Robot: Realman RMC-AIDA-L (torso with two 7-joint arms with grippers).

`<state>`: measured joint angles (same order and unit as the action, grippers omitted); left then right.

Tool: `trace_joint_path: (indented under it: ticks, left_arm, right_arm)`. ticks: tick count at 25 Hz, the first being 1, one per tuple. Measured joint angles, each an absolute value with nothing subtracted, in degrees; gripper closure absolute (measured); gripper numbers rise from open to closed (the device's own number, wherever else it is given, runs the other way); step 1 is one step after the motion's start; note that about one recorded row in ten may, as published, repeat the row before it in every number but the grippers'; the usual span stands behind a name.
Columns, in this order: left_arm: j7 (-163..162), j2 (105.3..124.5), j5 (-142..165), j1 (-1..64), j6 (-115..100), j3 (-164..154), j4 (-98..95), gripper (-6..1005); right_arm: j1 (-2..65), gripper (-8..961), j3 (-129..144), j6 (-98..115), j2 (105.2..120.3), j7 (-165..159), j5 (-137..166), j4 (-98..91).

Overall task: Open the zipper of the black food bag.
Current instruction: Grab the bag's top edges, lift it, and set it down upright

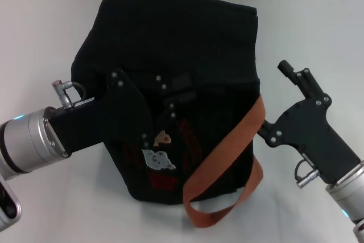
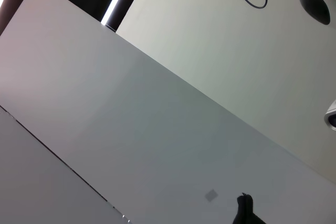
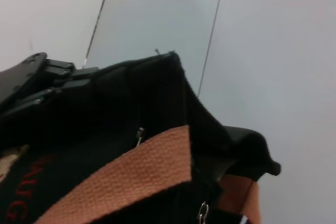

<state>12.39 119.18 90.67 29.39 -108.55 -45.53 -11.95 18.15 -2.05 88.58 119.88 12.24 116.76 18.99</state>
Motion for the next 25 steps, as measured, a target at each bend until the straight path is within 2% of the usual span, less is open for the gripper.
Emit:
trace_joint_path:
  ticks: [25]
  left_arm:
    - [12.4, 119.18, 90.8, 29.8, -108.7, -45.6, -11.9, 915]
  right_arm:
    - [19.1, 169, -4.5, 86.1, 119.88, 24.7, 116.4, 24.2]
